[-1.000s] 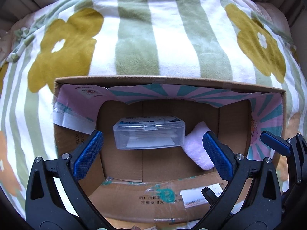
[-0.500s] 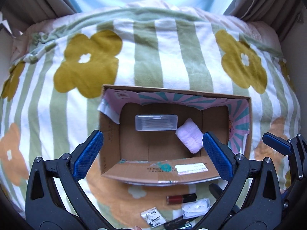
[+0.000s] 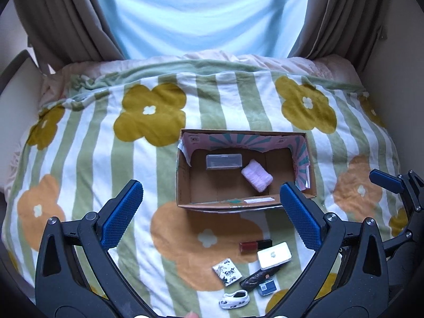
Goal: Organize objects
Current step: 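Move both tools back toward the remaining items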
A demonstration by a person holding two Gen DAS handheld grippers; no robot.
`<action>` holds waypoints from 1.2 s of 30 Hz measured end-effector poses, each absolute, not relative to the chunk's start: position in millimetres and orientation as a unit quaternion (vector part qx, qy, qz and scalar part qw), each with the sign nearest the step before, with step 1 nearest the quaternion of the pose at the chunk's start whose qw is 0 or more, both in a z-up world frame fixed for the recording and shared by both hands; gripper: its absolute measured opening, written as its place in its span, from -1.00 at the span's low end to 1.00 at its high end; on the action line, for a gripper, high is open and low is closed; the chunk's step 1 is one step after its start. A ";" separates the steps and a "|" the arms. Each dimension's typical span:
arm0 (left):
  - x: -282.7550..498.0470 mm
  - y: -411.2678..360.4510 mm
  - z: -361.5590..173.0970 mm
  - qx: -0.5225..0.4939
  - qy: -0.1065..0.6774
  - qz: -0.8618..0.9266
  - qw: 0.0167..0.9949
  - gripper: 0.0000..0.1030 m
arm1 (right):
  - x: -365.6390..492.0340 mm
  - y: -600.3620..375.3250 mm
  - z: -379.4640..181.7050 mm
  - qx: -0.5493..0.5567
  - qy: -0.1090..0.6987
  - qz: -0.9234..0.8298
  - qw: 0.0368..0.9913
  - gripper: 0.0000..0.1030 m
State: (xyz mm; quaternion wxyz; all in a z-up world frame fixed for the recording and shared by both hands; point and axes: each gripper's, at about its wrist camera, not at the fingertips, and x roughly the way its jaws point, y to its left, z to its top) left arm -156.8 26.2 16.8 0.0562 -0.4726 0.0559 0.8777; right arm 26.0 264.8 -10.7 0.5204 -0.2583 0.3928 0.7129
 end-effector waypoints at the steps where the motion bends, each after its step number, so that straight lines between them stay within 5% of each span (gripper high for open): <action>1: -147.6 24.8 21.0 -0.469 0.058 0.880 0.056 0.99 | 29.5 258.4 -9.1 -0.248 0.399 0.708 0.527 0.99; 18: -24.6 -7.4 28.8 -0.441 0.037 0.895 0.051 0.99 | 59.9 175.5 -6.2 -0.211 0.385 0.684 0.583 0.99; 36: 15.8 -19.5 -8.4 -0.485 0.033 0.872 0.048 0.99 | 40.1 152.9 -35.1 -0.245 0.381 0.700 0.552 0.99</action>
